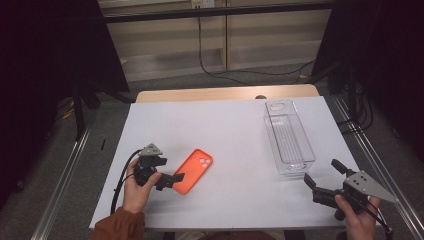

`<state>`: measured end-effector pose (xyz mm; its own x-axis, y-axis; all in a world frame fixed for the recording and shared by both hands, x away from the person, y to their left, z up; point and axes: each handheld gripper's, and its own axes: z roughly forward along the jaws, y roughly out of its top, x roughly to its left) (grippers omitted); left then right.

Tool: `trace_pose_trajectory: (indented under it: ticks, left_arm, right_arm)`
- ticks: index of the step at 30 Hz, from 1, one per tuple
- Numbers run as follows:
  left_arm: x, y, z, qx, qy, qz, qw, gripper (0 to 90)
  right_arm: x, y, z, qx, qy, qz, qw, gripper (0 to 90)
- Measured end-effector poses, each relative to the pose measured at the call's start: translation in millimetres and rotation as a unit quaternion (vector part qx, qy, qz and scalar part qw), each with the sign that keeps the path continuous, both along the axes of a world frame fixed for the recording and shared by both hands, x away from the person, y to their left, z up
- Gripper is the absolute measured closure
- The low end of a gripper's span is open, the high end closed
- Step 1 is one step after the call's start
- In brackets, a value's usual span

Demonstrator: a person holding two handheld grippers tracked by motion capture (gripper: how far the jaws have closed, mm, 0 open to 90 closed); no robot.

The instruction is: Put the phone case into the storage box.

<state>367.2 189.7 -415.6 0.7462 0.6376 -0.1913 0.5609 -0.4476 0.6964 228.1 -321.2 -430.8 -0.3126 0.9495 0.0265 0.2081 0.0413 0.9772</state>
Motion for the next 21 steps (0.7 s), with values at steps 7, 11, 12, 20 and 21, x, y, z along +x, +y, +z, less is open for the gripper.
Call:
trace_pose_trajectory:
  ticks: [7, 11, 12, 20, 21]
  left_arm:
    - [5.7, -11.4, -3.1, 0.015, 0.015, -0.007, 0.9998, 5.8]
    - [10.0, -17.8, -5.5, 0.031, 0.021, -0.002, 0.9993, 5.3]
    - [10.8, -19.4, -5.6, 0.044, 0.026, -0.003, 0.9987, 5.3]
    - [16.6, -32.6, -10.1, 0.058, 0.038, -0.001, 0.9976, 5.4]
    - [18.2, -33.6, -10.9, 0.060, 0.041, -0.004, 0.9973, 5.4]
  right_arm:
    - [0.4, 0.4, 0.0, 0.001, -0.001, 0.002, 1.0000, 0.7]
    - [0.4, 0.4, -0.1, 0.000, -0.001, 0.003, 1.0000, 0.7]
    - [0.4, 0.2, -0.1, -0.001, -0.001, 0.002, 1.0000, 0.7]
    - [0.7, 0.2, -0.4, 0.000, -0.001, 0.002, 1.0000, 0.7]
    - [0.7, 0.3, -0.5, 0.000, 0.000, 0.002, 1.0000, 0.7]
